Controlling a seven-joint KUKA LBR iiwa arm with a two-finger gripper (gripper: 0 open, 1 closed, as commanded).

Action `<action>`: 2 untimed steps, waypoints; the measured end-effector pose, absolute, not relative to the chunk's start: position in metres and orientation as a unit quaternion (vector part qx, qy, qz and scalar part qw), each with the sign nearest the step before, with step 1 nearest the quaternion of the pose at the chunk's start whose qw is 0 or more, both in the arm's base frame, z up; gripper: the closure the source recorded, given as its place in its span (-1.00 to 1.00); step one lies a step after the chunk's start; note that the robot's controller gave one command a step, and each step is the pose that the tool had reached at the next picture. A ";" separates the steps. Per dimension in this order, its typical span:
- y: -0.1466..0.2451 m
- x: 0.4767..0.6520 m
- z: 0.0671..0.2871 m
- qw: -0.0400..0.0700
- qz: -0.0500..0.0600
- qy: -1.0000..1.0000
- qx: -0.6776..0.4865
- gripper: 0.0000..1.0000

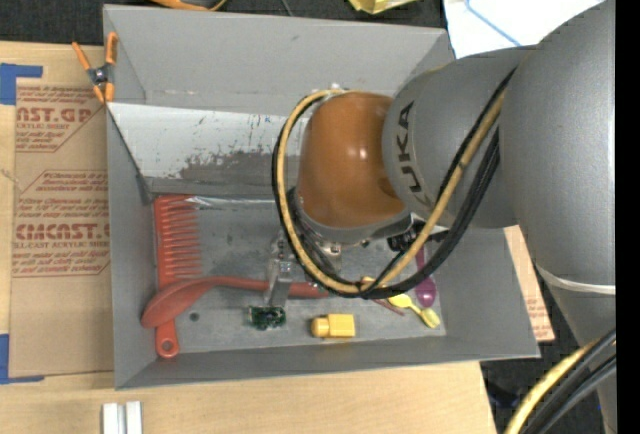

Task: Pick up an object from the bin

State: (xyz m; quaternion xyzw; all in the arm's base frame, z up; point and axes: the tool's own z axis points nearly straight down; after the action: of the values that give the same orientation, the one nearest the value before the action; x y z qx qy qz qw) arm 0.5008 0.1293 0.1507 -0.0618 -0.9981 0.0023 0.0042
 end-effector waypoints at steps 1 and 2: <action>0.131 0.484 0.159 0.007 0.006 -0.998 -0.065 1.00; 0.129 0.488 0.145 0.006 0.006 -0.996 -0.087 1.00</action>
Offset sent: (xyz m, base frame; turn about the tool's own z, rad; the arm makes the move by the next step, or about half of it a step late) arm -0.0118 0.0028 -0.0074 0.0576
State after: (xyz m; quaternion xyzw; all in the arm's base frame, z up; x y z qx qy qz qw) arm 0.4882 0.1288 0.1454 -0.0869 -0.9962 0.0060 0.0060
